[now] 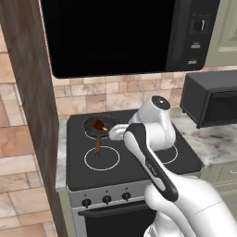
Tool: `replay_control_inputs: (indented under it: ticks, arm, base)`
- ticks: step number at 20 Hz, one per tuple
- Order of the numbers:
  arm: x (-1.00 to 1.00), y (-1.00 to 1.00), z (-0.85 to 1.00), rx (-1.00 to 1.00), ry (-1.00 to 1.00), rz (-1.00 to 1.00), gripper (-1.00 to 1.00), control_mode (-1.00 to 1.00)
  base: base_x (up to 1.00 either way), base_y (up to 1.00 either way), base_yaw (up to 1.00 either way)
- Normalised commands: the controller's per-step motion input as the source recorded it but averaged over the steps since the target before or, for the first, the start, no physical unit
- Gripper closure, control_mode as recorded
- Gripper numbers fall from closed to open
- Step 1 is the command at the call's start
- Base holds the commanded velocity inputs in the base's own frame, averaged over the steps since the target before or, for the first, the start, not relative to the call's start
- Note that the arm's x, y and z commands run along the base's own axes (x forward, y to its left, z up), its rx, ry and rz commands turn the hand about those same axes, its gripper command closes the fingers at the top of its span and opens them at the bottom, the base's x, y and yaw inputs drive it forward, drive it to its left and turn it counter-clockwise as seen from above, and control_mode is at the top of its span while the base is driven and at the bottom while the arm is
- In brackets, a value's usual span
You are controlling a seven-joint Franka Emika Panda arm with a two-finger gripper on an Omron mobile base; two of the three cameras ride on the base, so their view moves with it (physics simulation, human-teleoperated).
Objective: Pick up the pan with the steak in it and place it on the dining table. Then place the steak on the plate.
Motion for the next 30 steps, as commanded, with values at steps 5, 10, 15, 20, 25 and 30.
replay_control_inputs:
  ticks: [5,10,15,20,25,30]
  arm:
    - [0.31,0.35,-0.26,0.01,0.00,0.00,-1.00,-1.00]
    - [0.32,0.12,-0.23,-0.02,0.00,-0.03,-1.00,-1.00]
    - [0.50,0.11,-0.23,-0.03,0.01,-0.02,-1.00,-1.00]
    - [0.60,0.22,-0.30,0.00,0.07,-0.03,-1.00,-1.00]
    - [0.56,0.30,-0.31,0.00,0.08,-0.03,-1.00,-1.00]
    - [0.45,0.26,-0.31,-0.01,0.05,-0.03,-1.00,-1.00]
  base:
    - [0.00,0.00,0.00]
    - [0.00,0.00,0.00]
    - [0.00,0.00,0.00]
    - [0.00,0.00,0.00]
    - [0.00,0.00,0.00]
    - [0.00,0.00,0.00]
